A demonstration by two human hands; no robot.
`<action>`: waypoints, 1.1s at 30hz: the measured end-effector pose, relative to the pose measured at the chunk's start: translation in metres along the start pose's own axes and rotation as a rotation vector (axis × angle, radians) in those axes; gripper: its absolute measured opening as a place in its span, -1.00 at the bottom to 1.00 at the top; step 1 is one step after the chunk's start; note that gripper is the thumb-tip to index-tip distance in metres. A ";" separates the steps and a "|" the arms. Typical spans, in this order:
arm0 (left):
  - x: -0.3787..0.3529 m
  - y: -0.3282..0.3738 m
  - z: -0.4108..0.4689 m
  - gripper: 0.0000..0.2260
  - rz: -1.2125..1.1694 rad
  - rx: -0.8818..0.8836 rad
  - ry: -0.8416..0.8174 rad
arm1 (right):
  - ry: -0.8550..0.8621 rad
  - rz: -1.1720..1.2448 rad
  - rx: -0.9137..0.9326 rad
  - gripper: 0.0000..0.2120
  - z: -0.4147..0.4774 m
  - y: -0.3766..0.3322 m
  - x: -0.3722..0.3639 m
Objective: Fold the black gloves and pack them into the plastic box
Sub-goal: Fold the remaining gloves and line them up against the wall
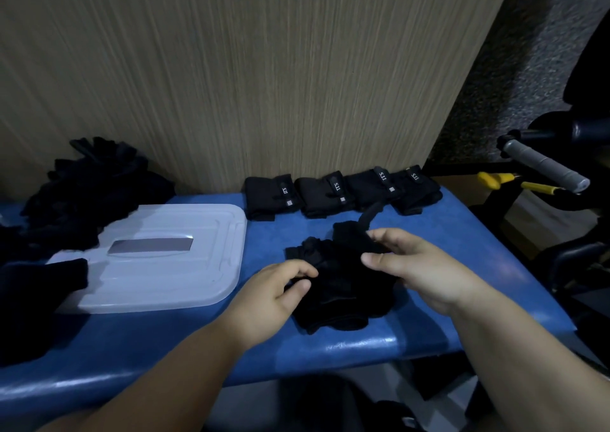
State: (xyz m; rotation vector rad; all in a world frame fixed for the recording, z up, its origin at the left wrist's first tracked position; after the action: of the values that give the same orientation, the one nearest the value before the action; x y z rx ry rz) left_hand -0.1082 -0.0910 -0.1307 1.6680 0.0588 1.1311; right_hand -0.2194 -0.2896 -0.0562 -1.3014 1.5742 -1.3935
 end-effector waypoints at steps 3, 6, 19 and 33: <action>0.004 0.008 0.000 -0.86 -0.171 0.072 0.023 | -0.095 -0.090 0.028 -0.67 0.001 0.002 -0.014; 0.007 0.016 -0.002 -0.86 -0.209 0.117 0.104 | -0.147 -0.110 0.065 -0.70 0.000 0.001 -0.024; -0.003 0.025 0.004 -0.81 -0.190 0.237 0.240 | 0.169 -0.335 -0.126 -0.77 0.021 0.024 -0.001; 0.001 0.028 0.008 -0.77 -0.560 0.270 0.293 | 0.133 -0.138 0.159 -0.68 0.010 0.015 -0.026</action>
State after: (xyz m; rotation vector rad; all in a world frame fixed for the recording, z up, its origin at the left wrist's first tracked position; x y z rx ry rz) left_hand -0.1150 -0.1086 -0.1077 1.5581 0.8449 0.9465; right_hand -0.2064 -0.2691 -0.0766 -1.2639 1.4471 -1.6858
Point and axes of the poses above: each hand's wrist, its own z-axis towards the middle knuckle, its own x-axis out of the back of the hand, y = z × x, the point moved 1 cm from there along z, towards the middle knuckle, and after that the axes turned 2 degrees about x, right-handed, at the moved point
